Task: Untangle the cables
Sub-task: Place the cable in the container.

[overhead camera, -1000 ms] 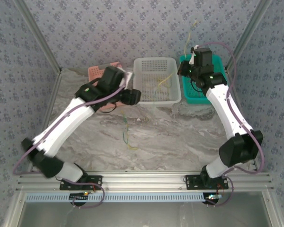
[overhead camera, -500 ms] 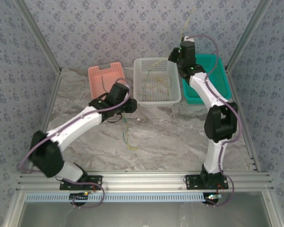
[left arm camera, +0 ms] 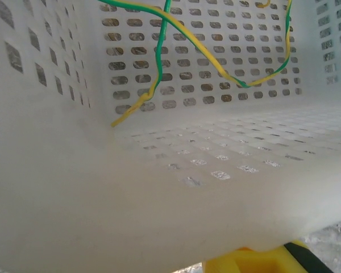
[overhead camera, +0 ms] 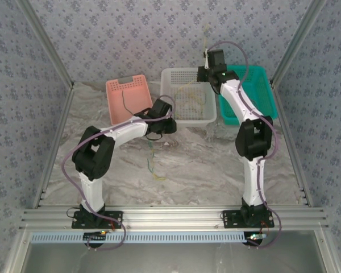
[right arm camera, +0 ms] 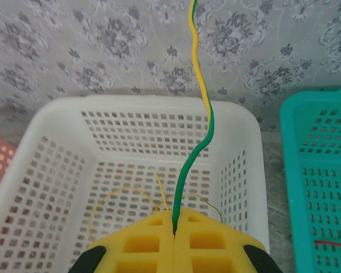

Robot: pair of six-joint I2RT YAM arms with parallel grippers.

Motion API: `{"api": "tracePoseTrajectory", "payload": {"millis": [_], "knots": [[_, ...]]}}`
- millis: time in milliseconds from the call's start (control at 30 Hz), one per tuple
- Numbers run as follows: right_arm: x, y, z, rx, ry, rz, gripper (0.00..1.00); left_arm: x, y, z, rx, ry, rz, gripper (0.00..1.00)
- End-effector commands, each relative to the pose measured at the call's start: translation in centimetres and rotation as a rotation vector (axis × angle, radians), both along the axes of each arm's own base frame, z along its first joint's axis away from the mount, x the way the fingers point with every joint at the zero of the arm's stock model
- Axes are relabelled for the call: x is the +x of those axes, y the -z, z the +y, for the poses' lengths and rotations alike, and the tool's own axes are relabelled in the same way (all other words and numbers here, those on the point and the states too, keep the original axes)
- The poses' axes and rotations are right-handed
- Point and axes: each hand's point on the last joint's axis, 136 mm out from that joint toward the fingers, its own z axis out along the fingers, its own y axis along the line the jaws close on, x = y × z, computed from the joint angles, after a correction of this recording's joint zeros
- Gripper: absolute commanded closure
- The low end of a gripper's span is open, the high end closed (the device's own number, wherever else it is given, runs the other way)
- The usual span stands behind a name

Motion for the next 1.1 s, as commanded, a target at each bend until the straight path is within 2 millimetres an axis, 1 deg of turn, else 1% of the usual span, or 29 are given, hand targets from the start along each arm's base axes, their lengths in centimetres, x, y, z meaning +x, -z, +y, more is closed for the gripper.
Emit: {"api": "tracePoseTrajectory", "payload": {"millis": [0, 67, 100, 200, 333, 500, 600, 767, 867, 933, 967, 1033, 1067], "knots": [[-3.7, 6.1, 0.4, -0.134, -0.114, 0.286, 1.00, 2.0, -2.5, -0.6, -0.037, -0.007, -0.080, 0.74], [-4.3, 7.3, 0.1, -0.136, -0.109, 0.353, 1.00, 2.1, -2.6, -0.6, -0.040, 0.000, -0.082, 0.74], [-4.6, 8.2, 0.1, -0.128, -0.118, 0.386, 1.00, 2.2, -2.6, -0.7, -0.038, 0.004, -0.083, 0.74], [-5.5, 10.1, 0.4, -0.102, -0.144, 0.451, 1.00, 2.3, -3.0, -1.0, -0.054, 0.015, -0.086, 0.74], [-5.9, 12.4, 0.8, -0.081, -0.169, 0.520, 1.00, 2.5, -3.5, -1.4, -0.063, 0.019, -0.091, 0.74], [-6.4, 14.6, 0.7, -0.094, -0.163, 0.600, 1.00, 2.7, -4.3, -1.6, -0.071, 0.026, -0.100, 0.74], [-7.1, 15.5, 0.4, -0.101, -0.153, 0.639, 1.00, 2.8, -4.8, -1.7, -0.080, 0.027, -0.106, 0.74], [-7.6, 16.3, -0.4, -0.133, -0.111, 0.676, 1.00, 3.0, -5.5, -2.0, -0.096, 0.026, -0.111, 0.75], [-7.9, 16.7, -0.9, -0.159, -0.094, 0.696, 1.00, 2.7, -6.1, -2.1, -0.116, 0.026, -0.111, 0.75], [-7.8, 16.3, -1.1, -0.169, -0.085, 0.685, 1.00, 2.3, -6.8, -2.1, -0.131, 0.028, -0.116, 0.74], [-7.7, 15.9, -1.0, -0.175, -0.083, 0.673, 0.96, 2.1, -7.2, -2.0, -0.139, 0.027, -0.120, 0.74], [-7.4, 14.6, -0.8, -0.190, -0.075, 0.633, 0.82, 1.7, -8.0, -1.8, -0.146, 0.024, -0.127, 0.74], [-7.4, 13.9, -0.6, -0.194, -0.074, 0.616, 0.77, 1.5, -8.4, -1.7, -0.147, 0.024, -0.132, 0.74]]}}
